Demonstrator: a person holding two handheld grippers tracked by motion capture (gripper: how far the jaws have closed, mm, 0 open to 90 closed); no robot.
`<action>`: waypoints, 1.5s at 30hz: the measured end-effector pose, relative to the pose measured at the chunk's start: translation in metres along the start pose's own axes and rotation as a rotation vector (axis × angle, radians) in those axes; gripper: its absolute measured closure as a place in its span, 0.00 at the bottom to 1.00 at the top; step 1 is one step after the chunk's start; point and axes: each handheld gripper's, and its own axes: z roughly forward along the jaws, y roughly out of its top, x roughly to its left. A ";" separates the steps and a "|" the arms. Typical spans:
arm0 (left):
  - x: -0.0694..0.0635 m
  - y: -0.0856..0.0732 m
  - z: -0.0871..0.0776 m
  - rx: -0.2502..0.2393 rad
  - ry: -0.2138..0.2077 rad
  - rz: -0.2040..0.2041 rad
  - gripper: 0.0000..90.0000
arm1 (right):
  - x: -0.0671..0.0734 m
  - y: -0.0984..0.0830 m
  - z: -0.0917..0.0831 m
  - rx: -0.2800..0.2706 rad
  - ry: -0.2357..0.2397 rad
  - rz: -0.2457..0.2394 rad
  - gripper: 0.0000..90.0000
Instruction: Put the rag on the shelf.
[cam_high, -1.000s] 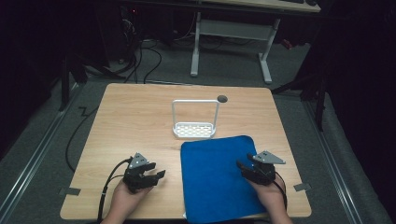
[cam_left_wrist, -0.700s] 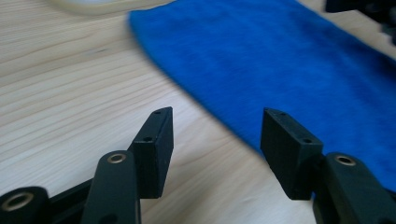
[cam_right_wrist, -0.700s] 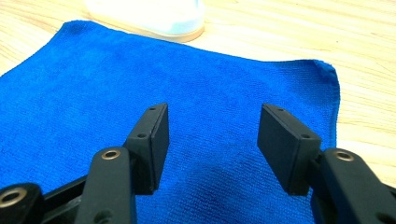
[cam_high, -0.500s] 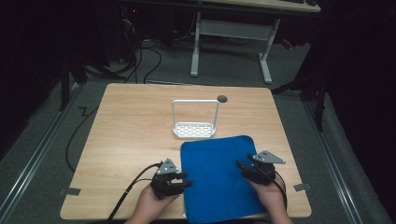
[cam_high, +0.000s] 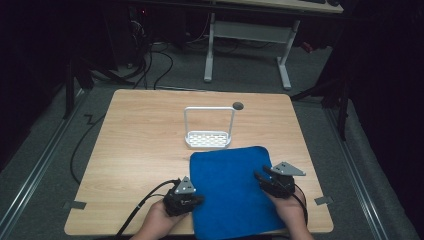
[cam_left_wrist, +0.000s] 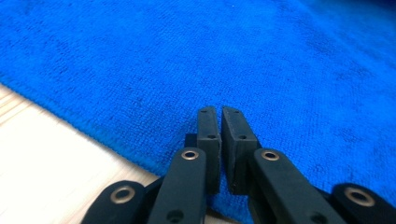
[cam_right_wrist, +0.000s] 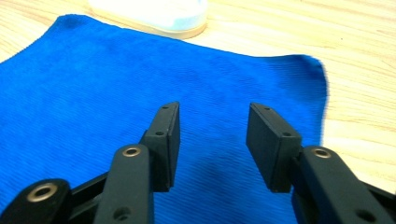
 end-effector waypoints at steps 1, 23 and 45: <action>0.006 -0.007 -0.010 0.010 -0.002 -0.011 0.95 | 0.000 0.000 0.000 0.002 0.002 0.004 0.63; 0.045 -0.008 -0.019 -0.043 0.195 -0.093 0.73 | 0.008 0.005 0.041 0.139 0.032 -0.067 0.94; 0.052 -0.021 -0.055 -0.130 0.266 -0.140 0.60 | 0.019 -0.005 0.015 0.079 0.130 -0.044 0.78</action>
